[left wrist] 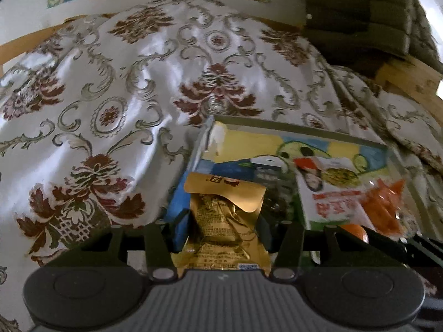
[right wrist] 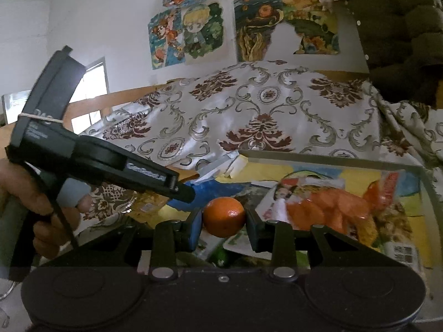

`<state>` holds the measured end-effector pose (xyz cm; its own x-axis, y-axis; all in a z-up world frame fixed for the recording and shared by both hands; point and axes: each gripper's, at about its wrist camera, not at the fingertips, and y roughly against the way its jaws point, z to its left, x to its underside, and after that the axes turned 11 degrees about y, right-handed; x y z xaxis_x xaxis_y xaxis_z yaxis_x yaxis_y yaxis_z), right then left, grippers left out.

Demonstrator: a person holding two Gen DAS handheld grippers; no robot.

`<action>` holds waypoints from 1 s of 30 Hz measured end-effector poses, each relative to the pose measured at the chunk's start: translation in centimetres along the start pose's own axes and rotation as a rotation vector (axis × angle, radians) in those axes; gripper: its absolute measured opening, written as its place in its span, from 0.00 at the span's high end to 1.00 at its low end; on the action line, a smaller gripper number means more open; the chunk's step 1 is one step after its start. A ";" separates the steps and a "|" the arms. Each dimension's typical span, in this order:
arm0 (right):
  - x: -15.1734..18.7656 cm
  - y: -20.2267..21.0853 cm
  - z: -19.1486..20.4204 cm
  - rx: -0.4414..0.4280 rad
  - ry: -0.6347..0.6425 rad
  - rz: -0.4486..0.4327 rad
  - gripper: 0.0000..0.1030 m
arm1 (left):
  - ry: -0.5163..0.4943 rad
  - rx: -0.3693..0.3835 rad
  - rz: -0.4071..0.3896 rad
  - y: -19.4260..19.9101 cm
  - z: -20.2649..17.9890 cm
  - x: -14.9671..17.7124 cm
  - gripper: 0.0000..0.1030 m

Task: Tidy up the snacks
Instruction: 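Carry the gold packet and the mandarin over the tray with both grippers, then lower the gold packet and mandarin into the tray and open both grippers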

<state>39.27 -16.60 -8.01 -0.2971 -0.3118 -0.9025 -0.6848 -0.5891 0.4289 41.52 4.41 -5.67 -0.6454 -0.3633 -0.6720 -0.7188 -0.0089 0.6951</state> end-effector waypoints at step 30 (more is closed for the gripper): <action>-0.8 -2.5 0.8 0.037 0.035 0.117 0.54 | 0.016 -0.080 0.057 -2.8 -1.2 0.3 0.40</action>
<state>40.71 -14.28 -8.39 -0.3534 -0.4034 -0.8440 -0.6712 -0.5190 0.5292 43.62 3.23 -7.51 -0.6800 -0.3800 -0.6270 -0.6576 -0.0622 0.7508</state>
